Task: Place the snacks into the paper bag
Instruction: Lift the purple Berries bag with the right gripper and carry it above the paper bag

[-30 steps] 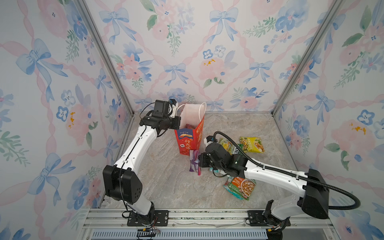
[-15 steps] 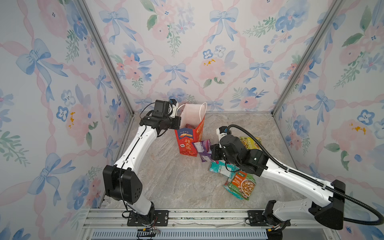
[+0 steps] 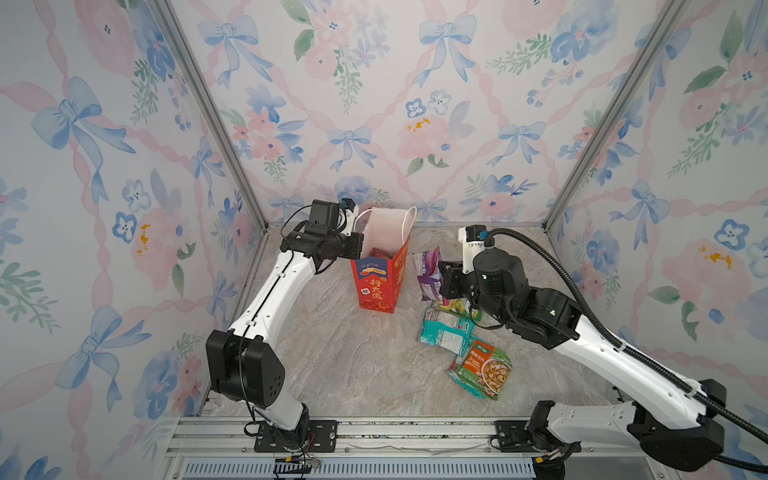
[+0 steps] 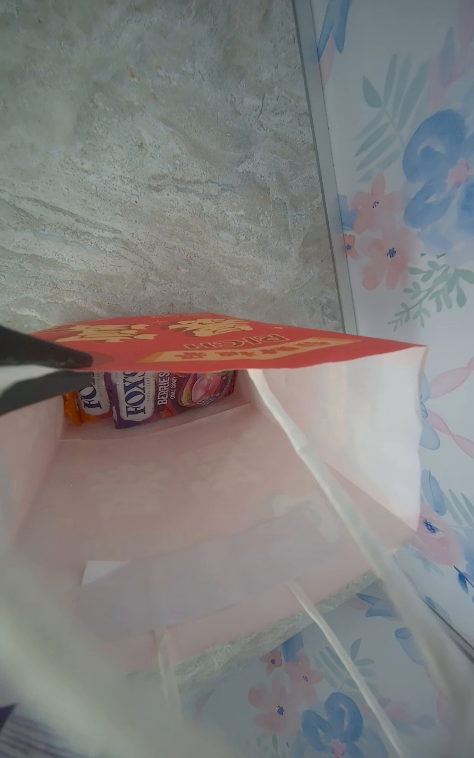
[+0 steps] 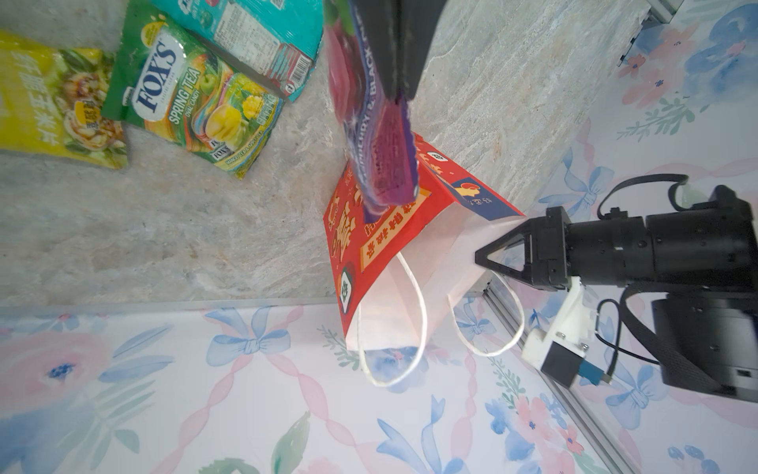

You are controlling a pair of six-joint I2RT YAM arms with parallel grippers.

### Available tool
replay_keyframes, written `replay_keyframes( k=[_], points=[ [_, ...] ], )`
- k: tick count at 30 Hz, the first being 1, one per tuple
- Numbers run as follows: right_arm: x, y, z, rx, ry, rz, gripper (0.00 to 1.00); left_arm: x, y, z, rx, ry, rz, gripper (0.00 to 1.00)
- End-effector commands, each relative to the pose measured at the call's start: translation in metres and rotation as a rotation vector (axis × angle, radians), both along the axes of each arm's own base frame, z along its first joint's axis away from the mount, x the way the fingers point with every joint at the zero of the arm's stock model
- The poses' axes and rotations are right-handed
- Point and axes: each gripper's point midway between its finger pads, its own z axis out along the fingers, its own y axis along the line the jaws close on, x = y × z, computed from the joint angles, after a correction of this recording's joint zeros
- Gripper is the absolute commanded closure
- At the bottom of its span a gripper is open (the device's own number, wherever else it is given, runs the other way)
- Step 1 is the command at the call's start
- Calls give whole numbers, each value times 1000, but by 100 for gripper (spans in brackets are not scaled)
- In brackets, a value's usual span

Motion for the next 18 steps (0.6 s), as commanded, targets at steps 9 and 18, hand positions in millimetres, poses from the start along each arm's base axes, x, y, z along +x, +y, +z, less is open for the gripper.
replay_keyframes(
  k=[9,18],
  points=[
    [-7,18,88,61,-172,91,100,-9,-7,-1,-14,20,-28,100],
    [-2,59,122,104,-231,197,100,-10,-8,0,-16,17,-31,100]
  ],
)
